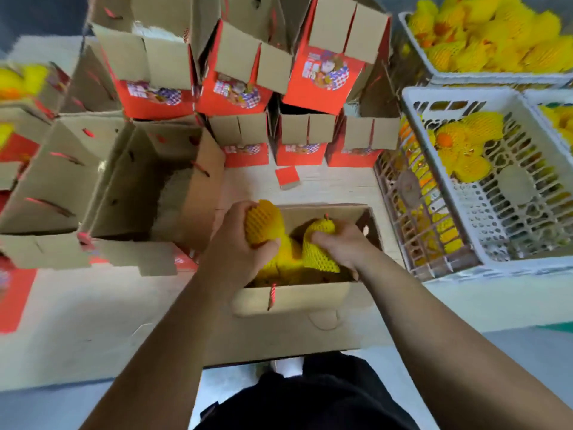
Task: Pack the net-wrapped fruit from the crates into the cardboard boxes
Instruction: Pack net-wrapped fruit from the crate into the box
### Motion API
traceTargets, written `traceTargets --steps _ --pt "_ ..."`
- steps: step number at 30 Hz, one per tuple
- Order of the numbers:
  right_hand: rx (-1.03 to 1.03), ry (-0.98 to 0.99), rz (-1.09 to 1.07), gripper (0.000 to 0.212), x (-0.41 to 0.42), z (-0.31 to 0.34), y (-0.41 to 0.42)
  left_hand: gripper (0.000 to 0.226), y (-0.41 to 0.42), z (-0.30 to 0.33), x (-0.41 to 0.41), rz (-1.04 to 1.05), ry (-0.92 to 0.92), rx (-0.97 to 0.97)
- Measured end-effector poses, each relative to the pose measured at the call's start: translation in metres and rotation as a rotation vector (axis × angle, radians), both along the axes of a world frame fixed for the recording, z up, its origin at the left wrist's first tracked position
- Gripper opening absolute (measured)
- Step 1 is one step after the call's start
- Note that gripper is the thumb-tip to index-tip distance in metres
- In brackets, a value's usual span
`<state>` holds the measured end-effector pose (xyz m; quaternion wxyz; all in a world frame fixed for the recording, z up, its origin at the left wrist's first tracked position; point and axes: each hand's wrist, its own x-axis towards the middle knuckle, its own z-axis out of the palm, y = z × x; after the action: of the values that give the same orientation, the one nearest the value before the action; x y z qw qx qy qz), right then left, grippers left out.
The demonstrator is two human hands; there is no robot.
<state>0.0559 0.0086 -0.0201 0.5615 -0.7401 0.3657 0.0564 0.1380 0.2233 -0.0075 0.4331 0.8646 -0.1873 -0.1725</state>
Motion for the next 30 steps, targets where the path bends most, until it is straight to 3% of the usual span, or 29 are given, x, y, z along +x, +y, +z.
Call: traceTargets --steps 2,4,6,8,11,15,18,20,21,23,25,28,30 --pt "-0.066 0.153 0.043 0.025 0.009 -0.022 -0.003 0.077 -0.004 -0.004 -0.004 -0.028 -0.125 0.078" --pt "-0.004 0.246 -0.037 0.047 0.014 -0.042 -0.009 0.077 -0.004 -0.008 -0.008 -0.063 -0.28 0.155" --pt "0.093 0.291 -0.137 0.057 0.017 -0.055 -0.014 0.077 -0.006 -0.014 -0.012 -0.135 -0.418 0.309" --pt "0.057 0.337 -0.133 0.06 0.021 -0.065 -0.019 0.078 -0.01 -0.019 -0.017 -0.197 -0.47 0.457" --pt "0.006 0.413 -0.008 0.06 0.023 -0.072 -0.017 0.079 -0.016 -0.019 -0.015 -0.236 -0.424 0.555" --pt "-0.112 0.452 0.09 0.072 0.017 -0.065 -0.011 0.077 -0.029 -0.015 -0.006 -0.365 -0.202 0.673" --pt "-0.322 0.417 0.16 0.06 0.018 -0.037 -0.005 0.075 -0.032 -0.015 -0.003 -0.358 -0.076 0.601" --pt "-0.387 0.261 0.12 0.054 0.014 -0.01 0.008 0.077 -0.029 -0.017 -0.001 -0.296 0.008 0.428" --pt "-0.274 0.165 0.079 0.053 0.012 0.005 0.018 0.078 -0.028 -0.017 -0.002 -0.259 0.066 0.295" --pt "0.221 0.047 -0.027 0.047 0.008 0.027 0.039 0.08 -0.028 -0.017 -0.007 -0.203 0.157 0.021" --pt "0.58 -0.022 -0.128 0.038 0.004 0.038 0.051 0.082 -0.027 -0.02 -0.014 -0.181 0.128 -0.105" --pt "0.749 -0.125 -0.249 0.036 0.005 0.044 0.052 0.071 -0.022 -0.022 -0.011 -0.129 0.089 -0.199" --pt "0.81 -0.173 -0.333 0.042 0.007 0.044 0.051 0.046 -0.015 -0.022 -0.006 -0.088 -0.029 -0.233"
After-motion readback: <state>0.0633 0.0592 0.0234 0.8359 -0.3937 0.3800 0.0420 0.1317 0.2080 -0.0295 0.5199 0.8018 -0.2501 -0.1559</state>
